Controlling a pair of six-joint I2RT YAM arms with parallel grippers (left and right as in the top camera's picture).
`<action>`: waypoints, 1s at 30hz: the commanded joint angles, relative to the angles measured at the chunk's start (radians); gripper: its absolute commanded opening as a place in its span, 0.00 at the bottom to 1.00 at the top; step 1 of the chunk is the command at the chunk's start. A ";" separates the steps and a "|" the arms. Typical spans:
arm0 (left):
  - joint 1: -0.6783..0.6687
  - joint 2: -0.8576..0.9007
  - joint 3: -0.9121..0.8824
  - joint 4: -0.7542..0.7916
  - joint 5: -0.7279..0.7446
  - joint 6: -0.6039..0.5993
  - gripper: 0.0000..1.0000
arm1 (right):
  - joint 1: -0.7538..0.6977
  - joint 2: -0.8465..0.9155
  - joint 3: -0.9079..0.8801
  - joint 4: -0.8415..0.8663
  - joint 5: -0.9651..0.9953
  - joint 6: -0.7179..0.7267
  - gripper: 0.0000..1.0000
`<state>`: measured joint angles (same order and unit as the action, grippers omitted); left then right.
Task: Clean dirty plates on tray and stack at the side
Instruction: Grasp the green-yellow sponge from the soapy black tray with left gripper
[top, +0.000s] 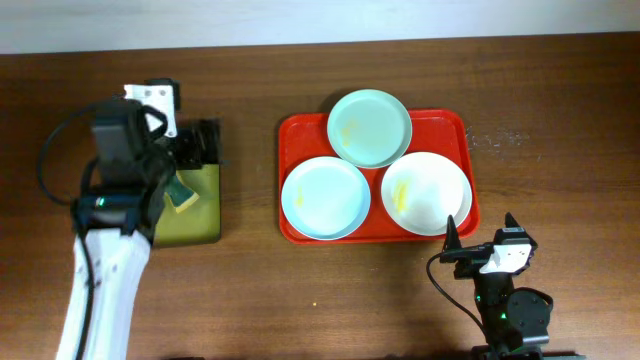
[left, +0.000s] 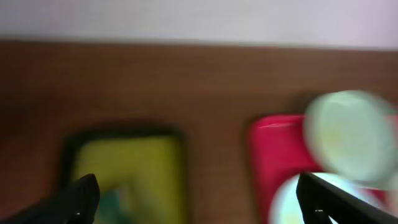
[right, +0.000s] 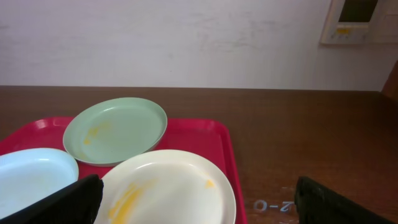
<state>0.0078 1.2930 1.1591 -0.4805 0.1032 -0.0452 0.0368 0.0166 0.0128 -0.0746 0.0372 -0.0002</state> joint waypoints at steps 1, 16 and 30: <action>0.027 0.139 0.016 -0.045 -0.358 -0.062 0.99 | -0.005 -0.004 -0.007 -0.004 0.001 0.004 0.99; 0.159 0.623 0.016 -0.023 -0.234 -0.337 0.99 | -0.005 -0.004 -0.007 -0.005 0.001 0.004 0.99; 0.159 0.493 0.073 -0.047 -0.139 -0.336 0.00 | -0.005 -0.004 -0.007 -0.004 0.001 0.004 0.99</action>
<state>0.1604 1.9362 1.1908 -0.5022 -0.1345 -0.3756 0.0368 0.0166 0.0128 -0.0746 0.0372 0.0002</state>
